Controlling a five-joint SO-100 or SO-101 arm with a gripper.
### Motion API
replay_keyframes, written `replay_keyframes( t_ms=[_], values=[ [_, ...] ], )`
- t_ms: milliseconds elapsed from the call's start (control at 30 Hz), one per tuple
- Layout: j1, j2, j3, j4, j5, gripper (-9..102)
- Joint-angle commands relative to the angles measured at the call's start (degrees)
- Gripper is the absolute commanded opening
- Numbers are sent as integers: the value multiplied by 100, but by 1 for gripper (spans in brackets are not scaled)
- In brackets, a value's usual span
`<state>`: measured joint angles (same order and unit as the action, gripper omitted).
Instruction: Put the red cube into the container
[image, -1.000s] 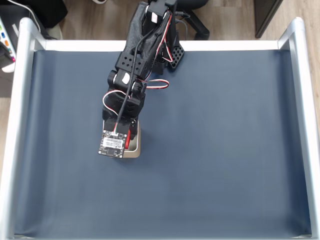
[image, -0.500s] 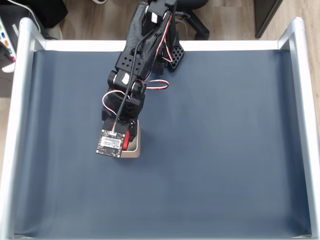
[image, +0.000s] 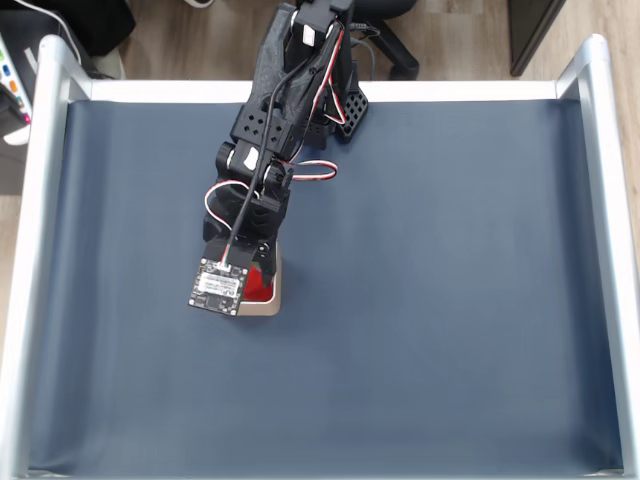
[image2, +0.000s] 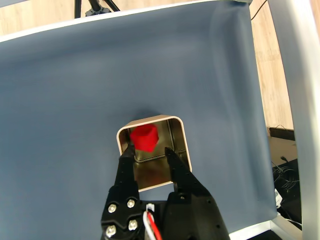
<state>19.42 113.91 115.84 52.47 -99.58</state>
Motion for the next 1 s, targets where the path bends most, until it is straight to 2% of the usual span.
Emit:
replay_keyframes(
  t_ms=[0, 467, 800, 967],
  values=[
    [79, 176, -18, -97, 114, 23],
    [79, 272, 105, -237, 79, 24],
    [53, 554, 272, -246, -202, 0],
    [-9, 844, 264, -545, -114, 0]
  ],
)
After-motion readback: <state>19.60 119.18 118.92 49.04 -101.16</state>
